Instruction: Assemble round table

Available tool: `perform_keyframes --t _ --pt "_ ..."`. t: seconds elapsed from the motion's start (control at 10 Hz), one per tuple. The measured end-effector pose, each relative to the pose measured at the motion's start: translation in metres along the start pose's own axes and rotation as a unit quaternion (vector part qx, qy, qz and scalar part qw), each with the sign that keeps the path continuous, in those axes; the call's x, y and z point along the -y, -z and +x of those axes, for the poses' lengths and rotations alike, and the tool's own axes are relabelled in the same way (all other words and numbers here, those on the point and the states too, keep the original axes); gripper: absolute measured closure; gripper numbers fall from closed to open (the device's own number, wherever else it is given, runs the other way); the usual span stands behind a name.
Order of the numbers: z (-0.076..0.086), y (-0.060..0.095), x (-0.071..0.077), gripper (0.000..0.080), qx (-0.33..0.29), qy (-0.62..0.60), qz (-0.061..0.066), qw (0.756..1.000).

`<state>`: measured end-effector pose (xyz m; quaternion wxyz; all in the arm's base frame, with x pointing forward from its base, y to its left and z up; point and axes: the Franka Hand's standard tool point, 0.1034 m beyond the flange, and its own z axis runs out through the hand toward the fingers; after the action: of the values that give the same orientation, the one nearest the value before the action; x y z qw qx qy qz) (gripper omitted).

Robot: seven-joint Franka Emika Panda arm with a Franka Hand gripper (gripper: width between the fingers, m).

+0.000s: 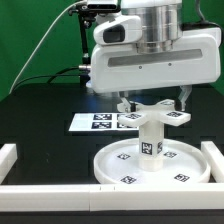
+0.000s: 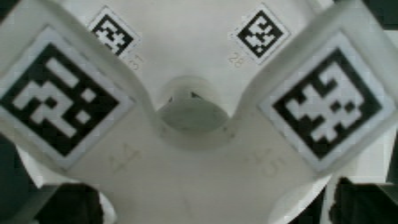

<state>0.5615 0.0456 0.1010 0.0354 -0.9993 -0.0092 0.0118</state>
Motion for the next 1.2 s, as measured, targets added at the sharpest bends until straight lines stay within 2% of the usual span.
perform_keyframes --t 0.4,0.5,0.6,0.8,1.0,1.1,1.2 --pt "-0.0006 -0.002 -0.003 0.015 0.001 0.017 -0.001 1.0" --pt "-0.0002 -0.0015 -0.0048 0.0272 0.001 0.016 -0.002 1.0" --pt "-0.0002 -0.0016 -0.0066 0.0357 0.001 0.013 -0.002 1.0" --pt "-0.0002 -0.0016 -0.0062 0.0357 0.001 -0.011 -0.001 1.0" --pt "0.0005 -0.002 -0.0063 0.0357 -0.013 -0.09 -0.002 0.996" --pt "0.0006 -0.002 -0.0057 0.0357 -0.025 -0.158 0.0 0.987" --pt "0.0009 -0.0022 -0.0052 0.0357 -0.042 -0.246 0.006 0.968"
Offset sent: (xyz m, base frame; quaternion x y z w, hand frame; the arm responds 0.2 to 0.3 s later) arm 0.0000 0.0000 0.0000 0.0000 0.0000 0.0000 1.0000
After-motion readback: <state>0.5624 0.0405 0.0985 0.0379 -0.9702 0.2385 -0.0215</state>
